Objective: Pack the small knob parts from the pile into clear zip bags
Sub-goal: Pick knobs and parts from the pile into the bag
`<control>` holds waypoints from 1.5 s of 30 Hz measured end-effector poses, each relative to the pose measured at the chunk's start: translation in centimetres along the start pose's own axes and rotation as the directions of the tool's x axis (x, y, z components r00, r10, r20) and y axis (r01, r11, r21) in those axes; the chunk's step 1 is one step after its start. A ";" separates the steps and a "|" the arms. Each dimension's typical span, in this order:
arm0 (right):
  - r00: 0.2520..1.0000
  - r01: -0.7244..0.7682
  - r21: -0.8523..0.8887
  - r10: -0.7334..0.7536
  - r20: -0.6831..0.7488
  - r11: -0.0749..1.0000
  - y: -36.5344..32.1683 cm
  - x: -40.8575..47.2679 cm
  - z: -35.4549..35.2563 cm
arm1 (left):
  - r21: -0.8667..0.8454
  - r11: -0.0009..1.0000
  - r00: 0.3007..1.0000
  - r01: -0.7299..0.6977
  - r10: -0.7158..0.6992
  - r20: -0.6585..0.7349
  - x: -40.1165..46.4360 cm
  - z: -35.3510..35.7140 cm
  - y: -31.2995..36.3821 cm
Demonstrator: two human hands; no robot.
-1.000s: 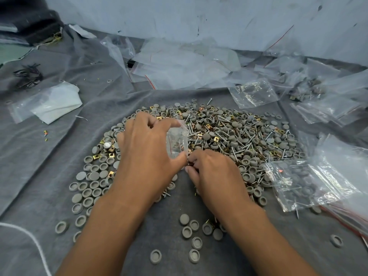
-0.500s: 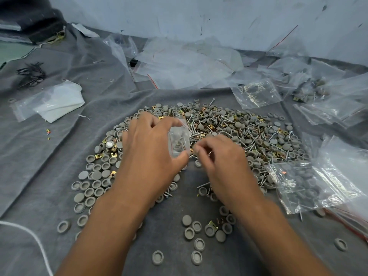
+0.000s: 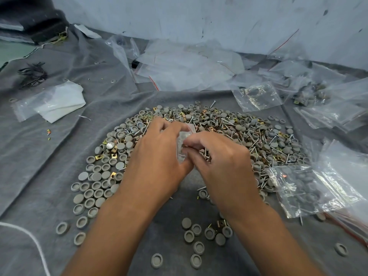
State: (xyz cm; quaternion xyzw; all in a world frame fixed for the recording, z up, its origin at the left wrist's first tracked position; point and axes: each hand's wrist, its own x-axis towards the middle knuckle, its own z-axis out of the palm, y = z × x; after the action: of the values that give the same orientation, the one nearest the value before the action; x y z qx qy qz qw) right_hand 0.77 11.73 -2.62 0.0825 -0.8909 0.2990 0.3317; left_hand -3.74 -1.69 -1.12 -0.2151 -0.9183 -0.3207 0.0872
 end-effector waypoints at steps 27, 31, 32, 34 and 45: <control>0.926 -0.328 -0.349 0.371 0.063 0.878 7.7 1.9 -1.1 | 0.008 1.000 1.000 0.001 -0.001 -0.013 0.2 -0.1 -1.1; 0.930 -0.271 -0.163 0.302 0.208 0.949 5.6 2.1 -0.3 | -0.009 1.000 1.000 0.012 -0.012 -0.014 0.3 -0.2 -1.4; 0.929 -0.204 -0.186 0.249 0.272 0.961 5.1 1.9 0.2 | -0.018 1.000 1.000 0.016 -0.016 -0.017 0.4 -0.2 -1.5; 0.910 -0.088 -0.269 0.187 0.371 0.959 4.7 1.3 1.1 | -0.032 0.999 1.000 0.017 -0.018 -0.023 0.4 -0.2 -1.6; 0.888 -0.133 -0.443 0.305 0.343 0.887 4.3 1.2 1.5 | -0.027 1.000 1.000 0.009 -0.010 -0.030 0.4 -0.2 -1.7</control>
State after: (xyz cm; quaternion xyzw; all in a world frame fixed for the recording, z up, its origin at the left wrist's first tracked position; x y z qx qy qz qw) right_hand -2.43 14.39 -4.79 -0.0318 -0.9858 0.1192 0.1139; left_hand -4.88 -2.86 -1.79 -0.2072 -0.9135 -0.3366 0.0965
